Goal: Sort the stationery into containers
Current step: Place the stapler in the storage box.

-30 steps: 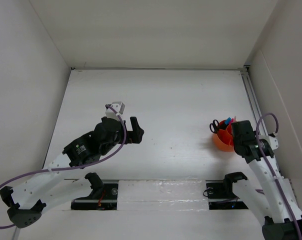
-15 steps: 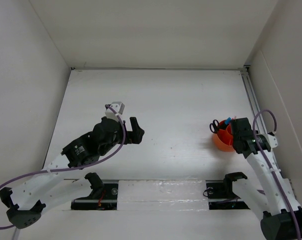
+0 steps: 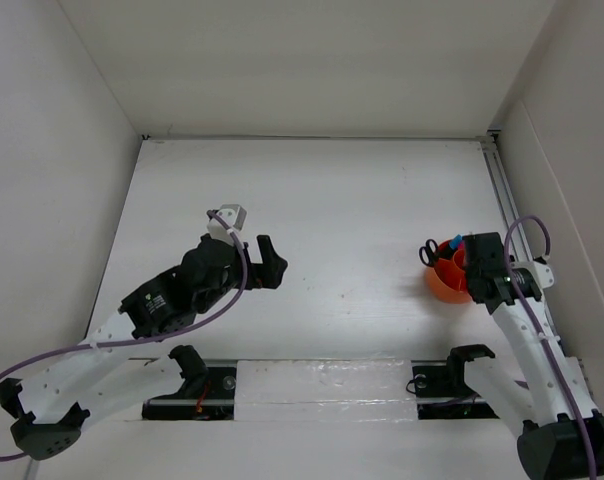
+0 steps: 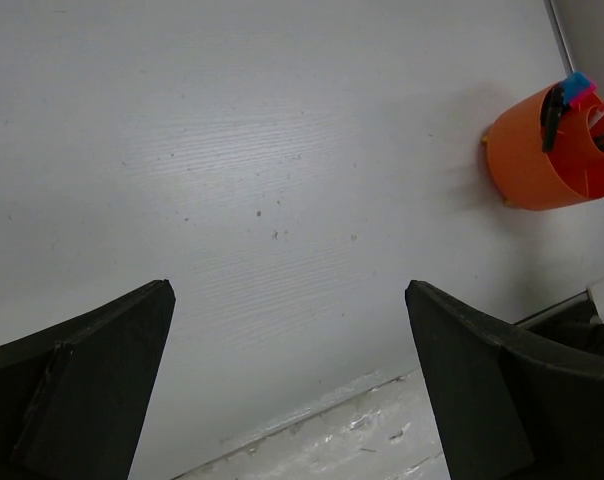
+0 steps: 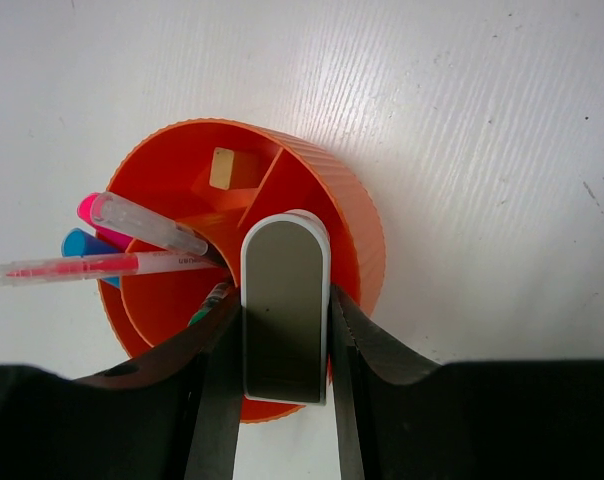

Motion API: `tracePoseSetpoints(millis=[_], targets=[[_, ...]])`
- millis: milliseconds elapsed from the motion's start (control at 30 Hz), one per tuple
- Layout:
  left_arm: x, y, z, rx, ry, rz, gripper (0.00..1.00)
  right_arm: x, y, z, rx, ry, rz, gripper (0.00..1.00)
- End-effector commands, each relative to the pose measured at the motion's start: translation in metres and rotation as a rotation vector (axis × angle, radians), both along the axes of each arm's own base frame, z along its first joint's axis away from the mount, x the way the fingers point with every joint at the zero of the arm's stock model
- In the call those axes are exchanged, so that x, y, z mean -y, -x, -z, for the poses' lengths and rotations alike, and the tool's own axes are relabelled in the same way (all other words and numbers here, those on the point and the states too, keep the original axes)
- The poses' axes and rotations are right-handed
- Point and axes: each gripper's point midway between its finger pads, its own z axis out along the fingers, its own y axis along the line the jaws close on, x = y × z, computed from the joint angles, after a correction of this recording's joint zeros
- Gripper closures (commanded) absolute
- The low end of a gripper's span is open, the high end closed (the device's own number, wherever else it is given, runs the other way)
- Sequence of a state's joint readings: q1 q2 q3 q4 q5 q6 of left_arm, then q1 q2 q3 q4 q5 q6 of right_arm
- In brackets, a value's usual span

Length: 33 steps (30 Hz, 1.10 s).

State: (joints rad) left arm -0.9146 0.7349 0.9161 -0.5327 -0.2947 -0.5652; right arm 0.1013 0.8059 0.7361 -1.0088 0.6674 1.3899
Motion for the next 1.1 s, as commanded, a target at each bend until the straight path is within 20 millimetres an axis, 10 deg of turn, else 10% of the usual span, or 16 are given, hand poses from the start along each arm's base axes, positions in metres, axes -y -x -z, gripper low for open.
tracePoseSetpoints(millis=[0,1067], targets=[[0.002,-0.001,-0.004,0.024,0.015,0.011,0.0,-0.002,-0.01,-0.005,0.031,0.005,-0.037,1.0],[0.004,0.004,-0.012,0.041,0.045,0.04,0.0,-0.005,-0.008,-0.011,0.079,-0.025,-0.029,1.0]])
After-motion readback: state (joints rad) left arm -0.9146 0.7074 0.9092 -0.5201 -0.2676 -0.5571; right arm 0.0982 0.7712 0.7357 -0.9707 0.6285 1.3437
